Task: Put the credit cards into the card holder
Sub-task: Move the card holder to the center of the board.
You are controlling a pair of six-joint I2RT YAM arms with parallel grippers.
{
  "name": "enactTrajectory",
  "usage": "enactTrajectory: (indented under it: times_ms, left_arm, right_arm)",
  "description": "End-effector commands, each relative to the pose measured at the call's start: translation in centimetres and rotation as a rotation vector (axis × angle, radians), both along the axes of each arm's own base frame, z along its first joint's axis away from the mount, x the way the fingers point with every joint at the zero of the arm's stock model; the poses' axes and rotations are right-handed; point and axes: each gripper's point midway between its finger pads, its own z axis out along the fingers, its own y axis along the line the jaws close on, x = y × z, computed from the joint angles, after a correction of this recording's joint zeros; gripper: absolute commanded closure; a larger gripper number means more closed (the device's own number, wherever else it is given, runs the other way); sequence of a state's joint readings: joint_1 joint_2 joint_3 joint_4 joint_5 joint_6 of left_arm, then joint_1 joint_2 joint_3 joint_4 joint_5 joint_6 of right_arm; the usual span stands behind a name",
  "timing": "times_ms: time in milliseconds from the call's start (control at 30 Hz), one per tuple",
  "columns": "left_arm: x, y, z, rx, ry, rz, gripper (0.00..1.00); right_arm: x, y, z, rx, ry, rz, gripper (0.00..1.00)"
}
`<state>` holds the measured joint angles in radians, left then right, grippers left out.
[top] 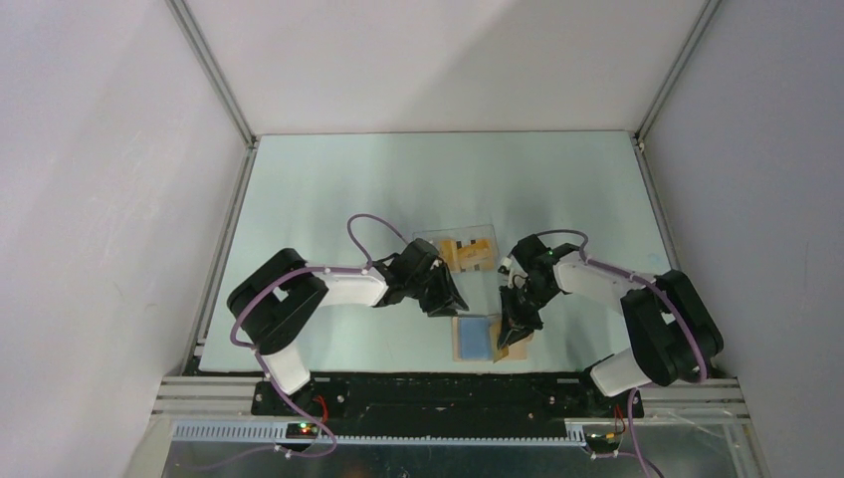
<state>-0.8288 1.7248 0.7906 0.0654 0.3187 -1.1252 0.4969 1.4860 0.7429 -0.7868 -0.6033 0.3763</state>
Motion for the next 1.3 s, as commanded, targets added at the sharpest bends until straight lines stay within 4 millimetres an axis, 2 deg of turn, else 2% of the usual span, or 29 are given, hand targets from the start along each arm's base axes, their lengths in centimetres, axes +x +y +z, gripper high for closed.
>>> enactTrajectory:
  times_ms: [0, 267, 500, 800, 1100, 1200, 1267]
  left_arm:
    - [-0.3, 0.3, -0.5, 0.004, 0.021, 0.002, 0.60]
    - [-0.3, 0.2, -0.6, 0.005, 0.023, -0.007, 0.64]
    - [-0.2, 0.1, -0.6, 0.003, 0.022, -0.007, 0.64]
    - [0.0, 0.3, 0.9, 0.007, -0.029, -0.034, 0.60]
    - [-1.4, 4.1, 2.1, 0.144, -0.051, -0.066, 0.51]
    - [-2.7, 5.5, 1.3, 0.186, -0.012, -0.076, 0.50]
    - [-3.6, 5.7, 0.9, 0.184, 0.021, -0.083, 0.51]
  right_arm:
    - [0.3, 0.6, 1.6, 0.040, -0.045, 0.028, 1.00]
    - [0.1, 0.2, 1.2, 0.013, -0.038, 0.033, 1.00]
    - [0.2, 0.9, 0.3, 0.036, -0.004, 0.051, 1.00]
    - [0.8, 2.0, -0.1, 0.081, -0.005, 0.085, 1.00]
    - [1.2, 2.5, -0.9, 0.119, 0.026, 0.117, 1.00]
    - [1.3, 2.6, -1.1, 0.126, 0.029, 0.115, 1.00]
    - [1.4, 2.7, -1.1, 0.131, 0.029, 0.117, 1.00]
